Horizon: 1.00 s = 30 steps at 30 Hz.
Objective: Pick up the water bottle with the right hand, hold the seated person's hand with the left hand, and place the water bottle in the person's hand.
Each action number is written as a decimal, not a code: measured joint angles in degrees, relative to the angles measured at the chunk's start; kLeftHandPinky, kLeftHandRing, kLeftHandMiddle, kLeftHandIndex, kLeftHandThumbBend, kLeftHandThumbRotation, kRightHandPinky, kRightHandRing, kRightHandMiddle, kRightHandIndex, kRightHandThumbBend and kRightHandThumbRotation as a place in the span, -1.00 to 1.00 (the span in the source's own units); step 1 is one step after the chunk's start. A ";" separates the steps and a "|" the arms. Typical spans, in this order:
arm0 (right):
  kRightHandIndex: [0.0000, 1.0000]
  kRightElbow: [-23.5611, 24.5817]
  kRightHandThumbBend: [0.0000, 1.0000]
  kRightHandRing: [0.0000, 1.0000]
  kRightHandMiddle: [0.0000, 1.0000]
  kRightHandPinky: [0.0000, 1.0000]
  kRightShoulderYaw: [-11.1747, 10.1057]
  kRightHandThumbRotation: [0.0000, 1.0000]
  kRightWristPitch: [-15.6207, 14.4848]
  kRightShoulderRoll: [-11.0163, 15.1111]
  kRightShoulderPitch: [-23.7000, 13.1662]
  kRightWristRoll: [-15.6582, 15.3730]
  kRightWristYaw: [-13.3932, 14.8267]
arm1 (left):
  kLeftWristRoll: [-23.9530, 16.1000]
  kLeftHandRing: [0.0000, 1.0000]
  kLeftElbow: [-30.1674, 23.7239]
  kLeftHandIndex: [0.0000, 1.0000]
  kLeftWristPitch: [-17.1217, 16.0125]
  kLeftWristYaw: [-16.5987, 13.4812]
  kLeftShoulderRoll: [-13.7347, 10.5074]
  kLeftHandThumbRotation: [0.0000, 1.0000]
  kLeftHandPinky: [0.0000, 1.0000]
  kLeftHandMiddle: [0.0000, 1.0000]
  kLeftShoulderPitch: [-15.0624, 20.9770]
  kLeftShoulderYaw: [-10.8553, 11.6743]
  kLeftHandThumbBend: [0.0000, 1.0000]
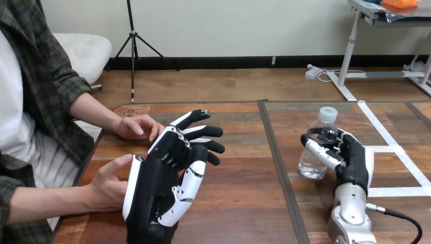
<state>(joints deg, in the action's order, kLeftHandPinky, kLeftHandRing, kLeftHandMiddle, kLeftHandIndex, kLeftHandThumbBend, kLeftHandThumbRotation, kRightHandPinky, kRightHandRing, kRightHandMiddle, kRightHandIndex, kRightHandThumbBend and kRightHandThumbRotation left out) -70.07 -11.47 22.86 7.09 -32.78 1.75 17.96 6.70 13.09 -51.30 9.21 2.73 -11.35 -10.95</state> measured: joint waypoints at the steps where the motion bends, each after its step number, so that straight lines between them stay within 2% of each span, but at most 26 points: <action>1: 0.15 -0.07 0.38 0.08 0.06 0.07 0.01 -1.00 0.00 -0.03 -0.12 -0.10 0.36 | 0.00 0.15 0.00 0.50 0.00 0.00 0.00 -0.13 -0.07 0.32 0.00 0.00 -0.43; 14: 0.04 -0.32 0.44 0.01 0.00 0.01 0.08 -1.00 0.13 -0.11 -0.57 -0.96 2.32 | -0.01 0.14 0.00 0.50 0.01 0.00 0.01 -0.12 -0.08 0.31 0.00 0.12 -0.43; 22: -0.01 -0.44 0.47 -0.03 -0.02 -0.07 0.09 -1.00 0.34 -0.13 -0.57 -1.76 2.74 | -0.05 0.15 0.00 0.50 0.01 -0.01 0.02 -0.12 -0.07 0.32 0.00 0.20 -0.45; 30: -0.03 -0.44 0.47 -0.04 -0.03 -0.06 0.08 -1.00 0.73 -0.17 -0.57 -2.16 2.95 | -0.26 0.16 0.00 0.51 0.01 -0.03 0.02 -0.15 -0.06 0.32 0.00 0.28 -0.50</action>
<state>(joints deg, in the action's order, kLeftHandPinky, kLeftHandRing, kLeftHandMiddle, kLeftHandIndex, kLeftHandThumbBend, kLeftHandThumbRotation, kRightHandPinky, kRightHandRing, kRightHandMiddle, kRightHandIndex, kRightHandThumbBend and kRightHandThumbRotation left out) -70.51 -11.39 23.59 6.92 -33.35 -0.41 20.91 6.44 13.09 -51.29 9.18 2.75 -11.35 -10.67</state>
